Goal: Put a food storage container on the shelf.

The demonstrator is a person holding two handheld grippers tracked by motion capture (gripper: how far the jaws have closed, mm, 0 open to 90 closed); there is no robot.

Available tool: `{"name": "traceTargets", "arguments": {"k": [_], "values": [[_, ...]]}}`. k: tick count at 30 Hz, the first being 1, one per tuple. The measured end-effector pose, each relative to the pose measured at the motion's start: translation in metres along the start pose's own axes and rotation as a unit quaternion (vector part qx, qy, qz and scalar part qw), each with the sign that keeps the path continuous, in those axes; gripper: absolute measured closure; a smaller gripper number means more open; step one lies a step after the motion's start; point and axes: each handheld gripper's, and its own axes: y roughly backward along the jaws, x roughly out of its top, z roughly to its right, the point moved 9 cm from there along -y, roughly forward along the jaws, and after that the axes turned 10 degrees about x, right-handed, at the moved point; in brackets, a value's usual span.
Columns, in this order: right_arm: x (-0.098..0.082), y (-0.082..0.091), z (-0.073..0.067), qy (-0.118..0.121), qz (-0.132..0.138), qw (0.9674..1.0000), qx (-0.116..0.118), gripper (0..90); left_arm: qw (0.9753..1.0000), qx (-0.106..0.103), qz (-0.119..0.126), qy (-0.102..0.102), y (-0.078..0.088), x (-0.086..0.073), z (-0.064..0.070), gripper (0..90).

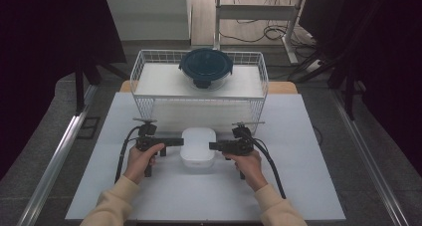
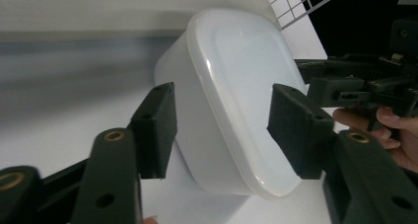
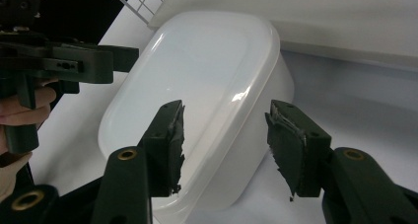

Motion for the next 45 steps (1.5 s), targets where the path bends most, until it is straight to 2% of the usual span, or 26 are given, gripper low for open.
{"name": "traceTargets", "arguments": {"k": [1, 6, 10, 13, 15, 16, 19, 23, 27, 28, 32, 39, 45], "values": [[0.0, 0.0, 0.0, -0.003, 0.0, 1.0, 0.001, 48.7, 0.9999, -0.012, -0.003, 0.005, -0.001, -0.001, 0.0, 46.2], [-0.002, -0.002, 0.002, -0.017, 0.002, 0.9998, 0.012, 50.0, 0.9997, -0.017, -0.012, 0.014, -0.006, -0.005, -0.002, 49.1], [-0.002, -0.002, 0.002, -0.033, 0.003, 0.9992, 0.025, 52.9, 0.9989, -0.035, -0.017, 0.026, -0.01, -0.007, -0.001, 52.0], [-0.002, -0.002, 0.001, -0.038, 0.004, 0.9986, 0.036, 57.9, 0.9979, -0.051, -0.023, 0.031, -0.011, -0.008, 0.0, 59.4], [-0.002, -0.002, 0.001, -0.04, 0.004, 0.9985, 0.036, 59.7, 0.998, -0.05, -0.022, 0.031, -0.01, -0.008, 0.0, 62.4], [-0.002, -0.001, 0.001, -0.043, 0.005, 0.9984, 0.036, 61.3, 0.9979, -0.05, -0.019, 0.038, -0.008, -0.007, 0.0, 64.8], [-0.002, 0.001, 0.0, -0.061, 0.01, 0.9971, 0.046, 65.1, 0.9977, -0.051, -0.014, 0.042, -0.006, -0.006, 0.001, 69.2], [-0.003, 0.004, -0.001, -0.071, 0.013, 0.9961, 0.051, 68.3, 0.9986, -0.042, -0.011, 0.031, -0.003, -0.008, 0.004, 70.6], [-0.005, 0.008, -0.005, -0.067, 0.016, 0.9963, 0.051, 71.3, 0.9991, -0.038, -0.005, 0.018, 0.002, -0.009, 0.007, 72.7], [-0.005, 0.009, -0.006, -0.068, 0.017, 0.996, 0.055, 72.4, 0.9993, -0.034, 0.003, 0.015, 0.004, -0.008, 0.008, 73.5], [-0.005, 0.014, -0.012, -0.069, 0.026, 0.9946, 0.073, 77.5, 0.9995, -0.027, 0.011, 0.007, 0.008, -0.007, 0.01, 77.1], [-0.003, 0.018, -0.016, -0.038, 0.029, 0.9966, 0.067, 80.4, 0.9995, -0.025, 0.013, -0.014, 0.013, -0.009, 0.014, 78.4], [0.0, 0.025, -0.022, -0.019, 0.032, 0.997, 0.068, 80.4, 0.9989, -0.038, 0.019, -0.022, 0.02, -0.009, 0.022, 78.5]]}}
